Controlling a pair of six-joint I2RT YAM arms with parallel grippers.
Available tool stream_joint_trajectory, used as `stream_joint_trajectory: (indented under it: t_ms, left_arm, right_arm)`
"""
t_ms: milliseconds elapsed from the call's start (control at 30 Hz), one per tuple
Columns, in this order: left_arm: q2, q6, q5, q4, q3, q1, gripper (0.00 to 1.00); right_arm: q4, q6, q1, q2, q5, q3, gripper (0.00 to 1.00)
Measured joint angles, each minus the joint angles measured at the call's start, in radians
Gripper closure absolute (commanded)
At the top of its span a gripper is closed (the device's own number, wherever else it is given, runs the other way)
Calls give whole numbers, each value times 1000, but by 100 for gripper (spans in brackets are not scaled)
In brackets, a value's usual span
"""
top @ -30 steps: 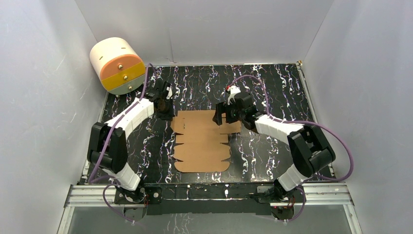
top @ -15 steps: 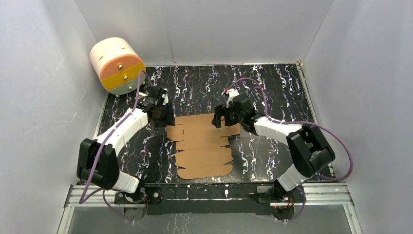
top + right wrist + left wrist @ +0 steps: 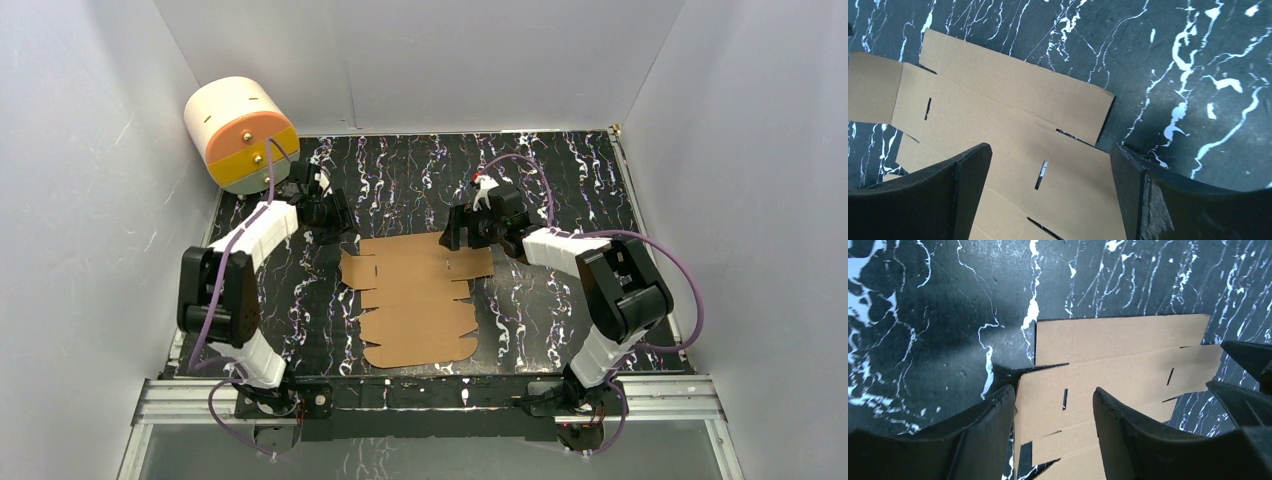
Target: Fold the paper box
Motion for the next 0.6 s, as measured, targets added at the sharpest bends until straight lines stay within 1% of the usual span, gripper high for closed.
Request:
stream_joint_trajectory:
  t_ms: [100,267,600]
  left_arm:
    - [82,-10,39,18,16,14,40]
    - [167,-21,74,33,51,21,38]
    - [211,-34,111,60,61,26,38]
  right_arm:
    - [19,8,-1,24,-24,0,3]
    - [41,21,-2,77,-50,10,5]
    - [75,29,-8,97,-84,31,5]
